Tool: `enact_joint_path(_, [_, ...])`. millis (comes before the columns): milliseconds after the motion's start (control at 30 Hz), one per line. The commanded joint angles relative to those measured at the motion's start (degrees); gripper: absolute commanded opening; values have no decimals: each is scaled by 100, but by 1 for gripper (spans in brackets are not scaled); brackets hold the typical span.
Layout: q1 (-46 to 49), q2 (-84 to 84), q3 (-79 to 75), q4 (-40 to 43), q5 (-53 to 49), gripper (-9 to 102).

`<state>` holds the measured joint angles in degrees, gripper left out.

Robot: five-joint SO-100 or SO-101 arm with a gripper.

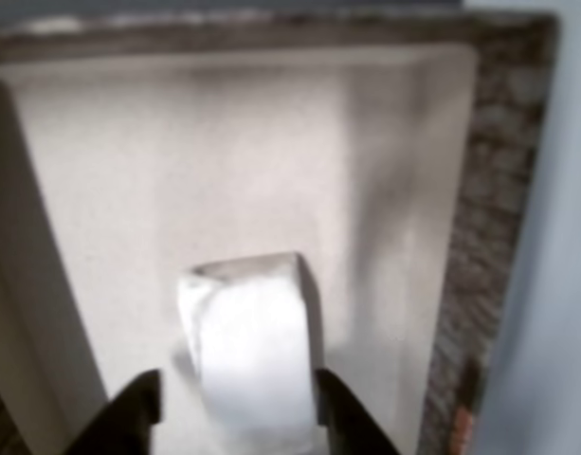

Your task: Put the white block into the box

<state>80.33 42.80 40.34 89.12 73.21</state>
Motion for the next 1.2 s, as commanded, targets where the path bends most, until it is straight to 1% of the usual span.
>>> enact_joint_path(0, [-123,141,-360,-79,-9,29])
enact_joint_path(300, [-158,536,-360,-79,-26,31])
enact_joint_path(400, [-176,984,-88,-123,105,31])
enact_joint_path(533, [-176,1529,316,-123,26,30])
enact_joint_path(733, [-281,2320,1143,-141,-149,28])
enact_joint_path(867, [-369,2962,1793,-141,-589,27])
enact_joint_path(1167, [-1116,4641,3463,-290,-1116,22])
